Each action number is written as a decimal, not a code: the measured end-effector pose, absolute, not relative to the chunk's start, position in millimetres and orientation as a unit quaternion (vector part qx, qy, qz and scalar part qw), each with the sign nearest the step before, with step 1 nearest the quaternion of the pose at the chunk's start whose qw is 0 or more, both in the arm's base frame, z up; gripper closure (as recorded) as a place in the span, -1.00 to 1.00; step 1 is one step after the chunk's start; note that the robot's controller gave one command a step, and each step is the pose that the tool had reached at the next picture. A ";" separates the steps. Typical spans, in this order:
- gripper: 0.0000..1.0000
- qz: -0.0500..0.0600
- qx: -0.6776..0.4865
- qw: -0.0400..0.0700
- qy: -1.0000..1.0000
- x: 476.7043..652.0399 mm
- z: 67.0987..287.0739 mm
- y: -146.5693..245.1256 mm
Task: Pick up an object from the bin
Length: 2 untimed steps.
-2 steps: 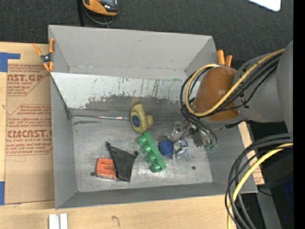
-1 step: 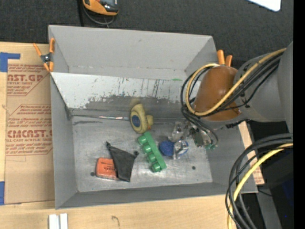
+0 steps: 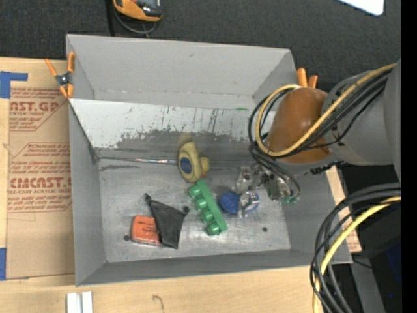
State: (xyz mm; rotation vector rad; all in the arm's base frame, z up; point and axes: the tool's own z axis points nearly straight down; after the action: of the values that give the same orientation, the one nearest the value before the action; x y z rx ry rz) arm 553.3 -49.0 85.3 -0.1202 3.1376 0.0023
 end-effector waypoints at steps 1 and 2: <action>1.00 0.001 -0.038 0.001 0.999 553.9 93.2 -49.0; 1.00 0.001 -0.038 -0.001 0.999 552.8 103.3 -48.7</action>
Offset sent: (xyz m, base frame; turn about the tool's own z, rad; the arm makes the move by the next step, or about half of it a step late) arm -0.0001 0.0000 0.0516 0.0000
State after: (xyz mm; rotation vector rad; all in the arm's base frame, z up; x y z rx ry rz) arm 552.8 -48.7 103.3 -0.1205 3.1410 0.0023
